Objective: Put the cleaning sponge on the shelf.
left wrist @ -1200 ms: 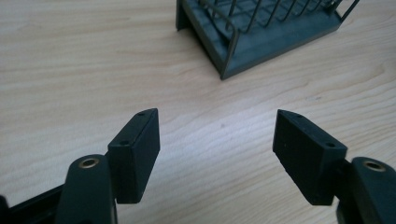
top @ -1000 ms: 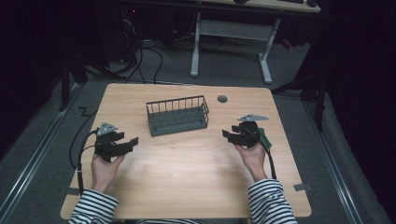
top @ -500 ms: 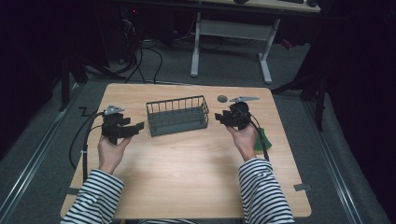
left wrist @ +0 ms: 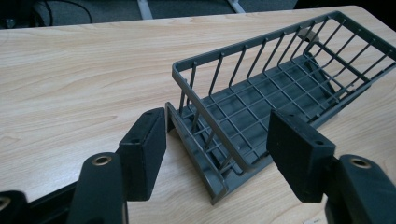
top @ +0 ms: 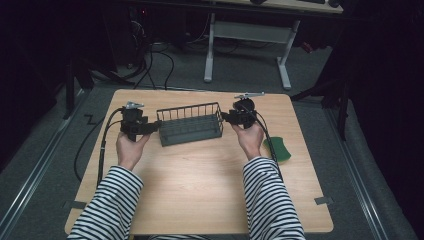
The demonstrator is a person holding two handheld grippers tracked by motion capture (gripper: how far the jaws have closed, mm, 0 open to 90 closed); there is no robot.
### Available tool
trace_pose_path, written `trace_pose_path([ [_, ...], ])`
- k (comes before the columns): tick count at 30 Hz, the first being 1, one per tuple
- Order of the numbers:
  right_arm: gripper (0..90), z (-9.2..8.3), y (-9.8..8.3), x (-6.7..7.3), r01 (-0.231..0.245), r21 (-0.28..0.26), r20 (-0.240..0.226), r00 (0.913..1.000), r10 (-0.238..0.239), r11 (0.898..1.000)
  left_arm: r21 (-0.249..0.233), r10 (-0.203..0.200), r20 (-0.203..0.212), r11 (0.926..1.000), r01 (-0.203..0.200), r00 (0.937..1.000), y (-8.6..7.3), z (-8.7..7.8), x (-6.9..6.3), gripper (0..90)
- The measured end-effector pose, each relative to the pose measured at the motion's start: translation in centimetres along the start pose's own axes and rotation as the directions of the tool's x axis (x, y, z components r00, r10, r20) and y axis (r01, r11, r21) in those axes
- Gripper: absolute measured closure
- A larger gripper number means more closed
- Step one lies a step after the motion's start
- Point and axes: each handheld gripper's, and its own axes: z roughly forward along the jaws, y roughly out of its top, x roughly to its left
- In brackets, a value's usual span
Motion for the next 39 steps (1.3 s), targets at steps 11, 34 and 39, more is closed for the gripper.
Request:
trace_pose_path([
  [11, 63.2, 1.6, 0.2, 0.6, 0.002, 0.044, 0.006, 1.0, -0.002, 0.999, 0.037, 0.017, -0.001, 0.9992, -0.017, 0.9998, -0.1, 1.2, -0.1, 49.6],
  [34, 77.8, 1.5, -0.5, 0.0, 0.015, 0.096, -0.019, 0.9997, -0.014, 0.995, 0.083, 0.095, 0.027, 0.9917, -0.097, 0.9951, -0.5, 0.9, -1.3, 70.1],
  [39, 78.0, 0.9, -0.8, -0.1, 0.027, 0.114, -0.022, 0.9994, -0.025, 0.993, 0.088, 0.106, 0.047, 0.9901, -0.109, 0.9933, -0.8, 0.5, -1.7, 70.4],
])
